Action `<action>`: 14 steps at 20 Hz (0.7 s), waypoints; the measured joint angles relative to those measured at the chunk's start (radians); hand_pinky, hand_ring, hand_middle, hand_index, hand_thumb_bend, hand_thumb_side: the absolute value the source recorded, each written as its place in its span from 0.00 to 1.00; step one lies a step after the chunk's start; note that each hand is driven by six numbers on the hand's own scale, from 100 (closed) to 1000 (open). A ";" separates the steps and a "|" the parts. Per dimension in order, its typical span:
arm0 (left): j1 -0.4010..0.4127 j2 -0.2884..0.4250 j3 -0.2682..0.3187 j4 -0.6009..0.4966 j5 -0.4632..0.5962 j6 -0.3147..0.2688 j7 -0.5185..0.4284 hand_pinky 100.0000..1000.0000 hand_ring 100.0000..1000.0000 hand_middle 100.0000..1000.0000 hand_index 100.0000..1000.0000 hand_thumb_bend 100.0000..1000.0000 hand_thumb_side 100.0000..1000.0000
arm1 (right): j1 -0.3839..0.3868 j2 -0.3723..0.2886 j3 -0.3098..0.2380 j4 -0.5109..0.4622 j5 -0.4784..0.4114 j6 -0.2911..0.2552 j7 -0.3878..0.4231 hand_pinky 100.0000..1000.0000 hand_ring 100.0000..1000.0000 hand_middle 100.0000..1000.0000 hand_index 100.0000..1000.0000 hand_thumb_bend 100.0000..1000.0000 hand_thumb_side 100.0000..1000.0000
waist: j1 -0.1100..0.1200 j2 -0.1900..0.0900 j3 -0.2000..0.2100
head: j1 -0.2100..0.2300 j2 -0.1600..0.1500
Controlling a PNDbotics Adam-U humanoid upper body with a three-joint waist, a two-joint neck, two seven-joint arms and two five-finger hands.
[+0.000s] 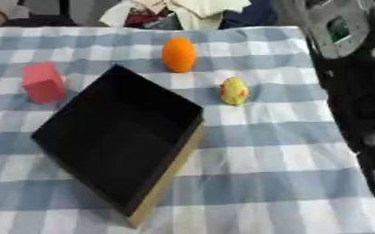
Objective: Pick up objects on the table and place them in the box.
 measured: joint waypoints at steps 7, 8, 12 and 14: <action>0.011 0.000 0.000 0.000 -0.010 0.000 0.004 0.49 0.69 0.62 0.82 0.09 0.88 | -0.060 0.031 0.002 0.155 0.111 -0.112 0.054 0.93 0.96 0.92 0.96 0.38 1.00 | 0.003 -0.002 0.001 | -0.004 0.000; 0.012 0.001 0.000 0.000 -0.011 0.000 0.004 0.49 0.69 0.62 0.82 0.09 0.88 | -0.066 0.034 0.002 0.171 0.126 -0.123 0.058 0.93 0.96 0.92 0.96 0.39 1.00 | 0.003 -0.002 0.001 | -0.004 0.000; 0.019 0.009 0.001 0.000 -0.016 0.000 0.009 0.49 0.69 0.62 0.82 0.09 0.88 | -0.076 0.038 -0.001 0.217 0.173 -0.160 0.065 0.93 0.97 0.93 0.96 0.41 0.96 | 0.003 -0.002 0.001 | -0.004 0.000; 0.024 0.009 0.001 0.000 -0.019 0.002 0.011 0.49 0.69 0.62 0.82 0.09 0.88 | -0.076 0.038 -0.005 0.231 0.195 -0.177 0.069 0.93 0.97 0.93 0.96 0.42 0.94 | 0.003 -0.002 0.001 | -0.003 0.000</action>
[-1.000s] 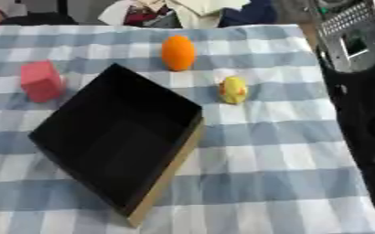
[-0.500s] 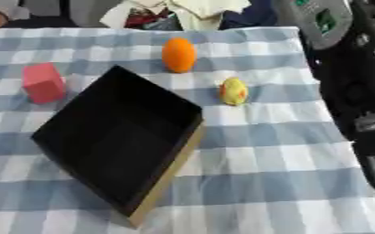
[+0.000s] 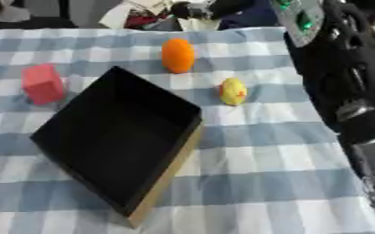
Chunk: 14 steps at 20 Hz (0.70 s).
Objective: Pick up objects on the table and place them in the box.
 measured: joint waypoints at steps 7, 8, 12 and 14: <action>0.012 0.000 0.006 0.000 -0.010 0.003 0.010 0.48 0.69 0.62 0.81 0.09 0.88 | 0.015 -0.014 0.000 0.012 0.028 -0.049 0.028 0.93 0.97 0.92 0.94 0.45 0.86 | 0.000 -0.003 -0.003 | 0.010 0.000; 0.012 0.000 0.006 0.000 -0.011 0.004 0.011 0.48 0.69 0.62 0.81 0.09 0.88 | 0.017 -0.019 0.000 0.012 0.030 -0.050 0.035 0.93 0.97 0.92 0.94 0.45 0.84 | 0.000 -0.003 -0.004 | 0.012 0.000; 0.019 0.000 0.006 0.000 -0.018 0.006 0.013 0.48 0.69 0.62 0.81 0.09 0.88 | 0.024 -0.030 0.000 0.012 0.042 -0.028 0.057 0.93 0.97 0.92 0.93 0.47 0.77 | 0.000 -0.006 -0.006 | 0.017 0.000; 0.019 0.000 0.006 0.000 -0.018 0.007 0.014 0.48 0.69 0.62 0.81 0.09 0.88 | 0.031 -0.033 0.000 0.012 0.053 -0.012 0.073 0.93 0.97 0.91 0.94 0.47 0.74 | 0.000 -0.006 -0.007 | 0.019 0.000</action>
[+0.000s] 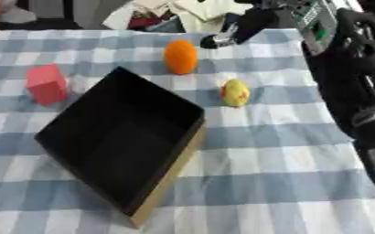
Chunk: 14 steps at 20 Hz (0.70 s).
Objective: Pick up objects on the table and place them in the box.
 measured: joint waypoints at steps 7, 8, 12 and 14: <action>0.001 0.003 0.000 0.000 -0.002 0.002 0.002 0.48 0.69 0.62 0.81 0.09 0.88 | 0.009 -0.006 0.001 0.000 0.021 0.055 0.055 0.94 0.95 0.92 0.96 0.49 0.61 | 0.000 0.000 -0.003 | 0.003 0.000; 0.001 0.004 0.000 0.000 -0.002 0.002 0.002 0.48 0.69 0.62 0.81 0.09 0.88 | 0.010 -0.007 0.001 0.000 0.022 0.061 0.061 0.94 0.95 0.92 0.96 0.51 0.60 | 0.000 0.000 -0.004 | 0.003 0.000; 0.002 0.004 0.000 0.000 -0.003 0.002 0.002 0.48 0.69 0.62 0.81 0.09 0.88 | 0.018 -0.013 0.002 0.009 0.029 0.080 0.080 0.94 0.93 0.91 0.95 0.49 0.50 | 0.000 0.000 -0.004 | 0.004 0.000; 0.003 0.004 0.000 0.000 -0.003 0.002 0.002 0.48 0.69 0.62 0.81 0.08 0.88 | 0.019 -0.013 0.007 0.019 0.030 0.084 0.084 0.94 0.93 0.90 0.95 0.49 0.47 | 0.000 0.000 -0.004 | 0.004 0.000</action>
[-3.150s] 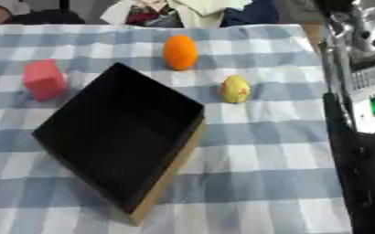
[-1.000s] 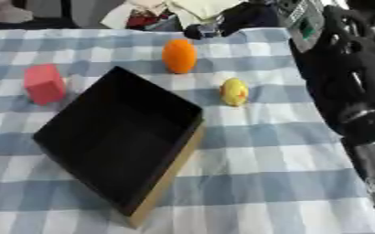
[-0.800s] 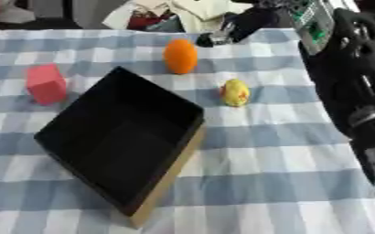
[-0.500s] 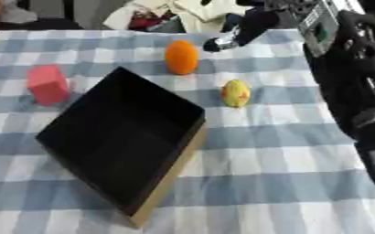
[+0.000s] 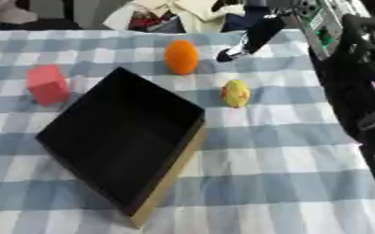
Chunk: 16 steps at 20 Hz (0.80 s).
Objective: Pick up objects on the table and place them in the box.
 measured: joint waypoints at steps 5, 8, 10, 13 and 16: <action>0.004 0.003 0.000 0.000 -0.001 0.000 0.000 0.48 0.69 0.62 0.81 0.08 0.88 | 0.017 -0.004 0.013 0.038 0.001 0.006 0.006 0.93 0.92 0.89 0.95 0.47 0.43 | -0.001 0.000 0.000 | 0.001 0.000; 0.005 0.003 0.000 0.000 -0.002 0.002 -0.001 0.48 0.69 0.62 0.81 0.08 0.87 | 0.027 -0.009 0.020 0.061 0.001 0.008 0.008 0.93 0.92 0.89 0.95 0.45 0.44 | -0.004 0.000 -0.003 | 0.003 0.000; 0.006 0.003 0.000 0.000 -0.003 0.002 -0.002 0.48 0.69 0.62 0.81 0.08 0.88 | 0.036 -0.012 0.025 0.073 0.000 0.010 0.010 0.93 0.92 0.88 0.95 0.43 0.46 | -0.004 0.000 -0.004 | 0.004 0.000; 0.006 0.003 0.000 0.000 -0.004 0.003 -0.003 0.48 0.69 0.62 0.81 0.08 0.88 | 0.052 -0.018 0.028 0.086 -0.011 0.014 0.014 0.93 0.92 0.88 0.95 0.41 0.48 | -0.004 0.000 -0.007 | 0.006 0.000; 0.007 0.003 0.000 0.000 -0.004 0.004 -0.004 0.48 0.69 0.62 0.81 0.08 0.88 | 0.067 -0.024 0.032 0.091 -0.029 0.020 0.020 0.93 0.91 0.87 0.95 0.37 0.51 | -0.004 -0.001 -0.007 | 0.008 0.000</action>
